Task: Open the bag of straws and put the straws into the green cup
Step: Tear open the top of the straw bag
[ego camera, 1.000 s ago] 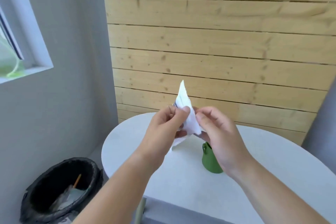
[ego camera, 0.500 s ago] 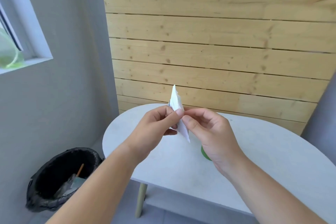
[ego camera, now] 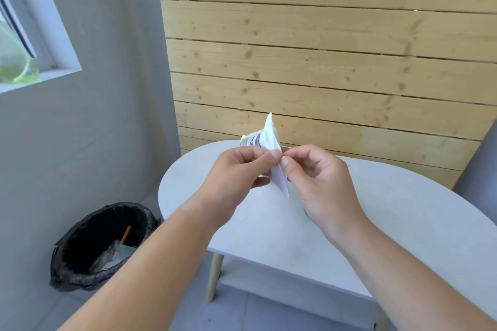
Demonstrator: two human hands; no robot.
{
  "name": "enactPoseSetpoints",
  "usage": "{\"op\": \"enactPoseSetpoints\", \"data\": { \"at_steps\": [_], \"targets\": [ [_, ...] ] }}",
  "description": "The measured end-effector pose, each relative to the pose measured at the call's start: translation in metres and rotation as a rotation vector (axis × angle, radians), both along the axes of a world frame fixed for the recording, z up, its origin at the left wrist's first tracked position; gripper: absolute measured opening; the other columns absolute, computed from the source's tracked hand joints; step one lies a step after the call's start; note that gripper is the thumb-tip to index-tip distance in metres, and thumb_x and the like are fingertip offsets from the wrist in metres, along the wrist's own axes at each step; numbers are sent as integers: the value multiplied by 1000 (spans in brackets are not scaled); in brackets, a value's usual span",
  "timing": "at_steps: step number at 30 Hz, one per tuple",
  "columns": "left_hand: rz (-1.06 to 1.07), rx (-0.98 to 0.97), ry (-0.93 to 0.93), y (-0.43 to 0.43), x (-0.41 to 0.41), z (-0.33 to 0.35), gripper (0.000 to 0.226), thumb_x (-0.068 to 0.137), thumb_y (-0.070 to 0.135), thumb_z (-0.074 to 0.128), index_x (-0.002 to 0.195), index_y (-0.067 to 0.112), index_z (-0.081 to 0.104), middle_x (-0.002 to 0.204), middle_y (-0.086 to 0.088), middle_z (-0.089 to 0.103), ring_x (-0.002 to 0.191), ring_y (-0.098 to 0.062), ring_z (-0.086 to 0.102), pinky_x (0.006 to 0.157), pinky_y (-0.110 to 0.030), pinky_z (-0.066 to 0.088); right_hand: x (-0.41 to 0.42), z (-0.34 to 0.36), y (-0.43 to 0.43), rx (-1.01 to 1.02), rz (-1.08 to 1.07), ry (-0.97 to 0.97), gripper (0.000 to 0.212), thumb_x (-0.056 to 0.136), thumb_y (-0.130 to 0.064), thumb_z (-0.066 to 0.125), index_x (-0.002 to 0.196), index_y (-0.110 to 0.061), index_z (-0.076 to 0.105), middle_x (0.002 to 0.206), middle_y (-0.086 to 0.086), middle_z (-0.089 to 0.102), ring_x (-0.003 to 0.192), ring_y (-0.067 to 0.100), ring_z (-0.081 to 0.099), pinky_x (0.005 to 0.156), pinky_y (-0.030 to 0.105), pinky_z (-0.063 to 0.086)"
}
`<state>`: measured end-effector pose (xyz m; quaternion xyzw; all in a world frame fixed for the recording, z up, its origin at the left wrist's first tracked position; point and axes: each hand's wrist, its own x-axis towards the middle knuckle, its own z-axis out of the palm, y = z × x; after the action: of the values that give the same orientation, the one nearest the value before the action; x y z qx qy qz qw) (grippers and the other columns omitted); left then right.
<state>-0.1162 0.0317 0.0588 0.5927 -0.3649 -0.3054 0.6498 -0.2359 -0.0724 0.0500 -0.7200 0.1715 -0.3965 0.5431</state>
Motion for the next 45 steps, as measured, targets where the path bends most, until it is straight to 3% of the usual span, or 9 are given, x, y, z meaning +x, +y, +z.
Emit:
{"op": "enactPoseSetpoints", "data": {
  "at_steps": [9,15,21,24,32,35,38,42,45],
  "targets": [
    [117,16,-49,-7,-13,-2,26,98,18,67,91,-7,70,85,-13,69,82,-20,63,87,-37,57,5,-9,-1,-63,-155,120,14,94,-23,64,82,-22,70,88,-21,73,85,-6,64,63,4,43],
    [167,19,-101,-6,-16,0,26,97,19,68,92,-7,68,83,-10,67,83,-20,64,99,-53,52,10,-10,-3,-3,-187,140,14,89,-30,68,80,-19,70,102,-18,70,86,-20,57,61,0,39],
    [177,35,-74,-2,-13,1,24,99,17,65,88,-4,69,87,-14,70,83,-18,64,99,-49,56,13,-8,-7,77,-226,95,22,75,-36,60,71,-16,67,86,-10,75,70,2,63,60,20,48],
    [230,7,-10,3,-2,3,21,99,18,66,89,1,73,101,-25,74,90,-16,65,97,-44,58,5,-4,-25,178,-272,49,15,86,-26,61,78,-16,68,76,-1,71,70,17,64,60,26,51],
    [208,76,-108,-6,-14,-1,23,94,20,71,84,-1,72,74,-6,72,74,-14,63,94,-54,56,-1,-5,-15,-96,-124,105,21,86,-47,65,101,-32,68,104,-16,74,101,1,66,87,38,56],
    [205,87,-110,-5,-13,0,24,95,21,71,85,-1,72,84,-24,73,76,-16,63,94,-56,55,-1,-4,-18,-49,-67,99,23,95,-38,60,115,-35,71,109,-13,76,100,9,72,75,37,62],
    [209,105,-143,-3,-13,-1,24,94,23,71,86,0,72,92,-30,71,76,-18,59,92,-59,53,-1,-5,-22,-49,-108,91,19,101,-28,58,106,-37,74,95,-9,80,86,15,76,60,31,62],
    [214,142,-86,-5,-15,-4,45,88,48,73,91,4,65,85,-6,66,76,-11,64,86,-50,59,-1,-4,-23,-47,-197,38,22,102,-25,55,98,-31,76,85,-6,80,81,20,76,66,42,64],
    [180,298,246,-10,-12,-11,70,78,79,62,106,15,63,103,-8,70,88,-18,76,79,-46,65,0,2,-22,114,-187,-59,29,104,-18,53,89,-27,76,85,-2,79,82,22,76,60,35,63]
  ]
}}
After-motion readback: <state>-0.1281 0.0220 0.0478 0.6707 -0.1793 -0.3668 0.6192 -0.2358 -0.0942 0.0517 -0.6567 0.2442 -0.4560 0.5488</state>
